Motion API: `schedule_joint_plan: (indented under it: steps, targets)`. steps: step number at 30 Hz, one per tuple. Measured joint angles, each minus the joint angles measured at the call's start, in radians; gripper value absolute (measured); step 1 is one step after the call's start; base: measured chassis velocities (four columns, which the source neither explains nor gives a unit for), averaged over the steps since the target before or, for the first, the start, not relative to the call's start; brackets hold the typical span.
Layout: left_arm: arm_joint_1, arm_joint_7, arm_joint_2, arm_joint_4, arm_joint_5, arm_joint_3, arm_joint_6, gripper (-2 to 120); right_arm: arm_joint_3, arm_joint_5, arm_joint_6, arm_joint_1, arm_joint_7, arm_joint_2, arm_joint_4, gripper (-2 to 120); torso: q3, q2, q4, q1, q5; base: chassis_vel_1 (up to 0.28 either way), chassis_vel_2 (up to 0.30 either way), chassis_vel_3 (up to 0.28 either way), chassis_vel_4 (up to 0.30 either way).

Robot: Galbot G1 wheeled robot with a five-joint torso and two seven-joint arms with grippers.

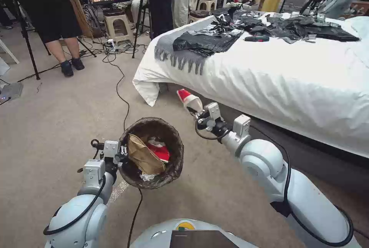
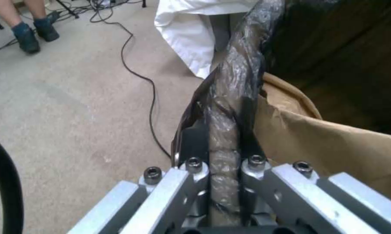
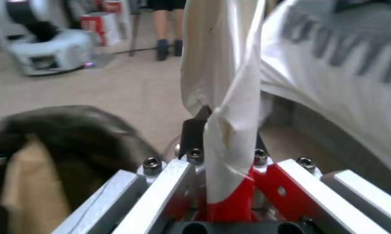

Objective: Pick up the trash bin, then pick up the garbage from the floor and place it into the trash bin.

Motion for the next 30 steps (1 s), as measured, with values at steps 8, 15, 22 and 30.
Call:
schedule_joint_plan:
  steps: [8, 15, 22, 30]
  targets:
    - [-0.005, 0.000, -0.001, 0.001, 0.004, 0.007, 0.001, 2, -0.104, 0.096, -0.041, 0.055, -0.032, -0.041, 0.060, 0, 0.000, 0.000, 0.0000, 0.000, -0.0001, 0.000, 0.000, 0.000, 0.000]
    - [-0.005, -0.001, -0.003, 0.001, 0.005, 0.008, 0.001, 2, -0.197, 0.085, -0.045, 0.065, -0.031, -0.047, 0.064, 0, 0.000, 0.000, 0.0000, 0.000, -0.0001, 0.000, 0.000, 0.000, 0.000]
    - [-0.004, -0.001, -0.004, 0.000, 0.006, 0.007, 0.001, 2, -0.258, 0.047, -0.046, 0.067, -0.026, -0.043, 0.059, 0, 0.000, 0.000, -0.0001, 0.000, -0.0001, 0.000, 0.000, 0.000, 0.000]
    - [-0.004, 0.000, -0.009, 0.000, 0.012, 0.015, 0.001, 2, -0.301, 0.039, -0.054, 0.093, -0.015, -0.037, 0.059, 0, 0.000, 0.000, -0.0001, 0.000, -0.0001, 0.000, 0.000, 0.000, 0.000]
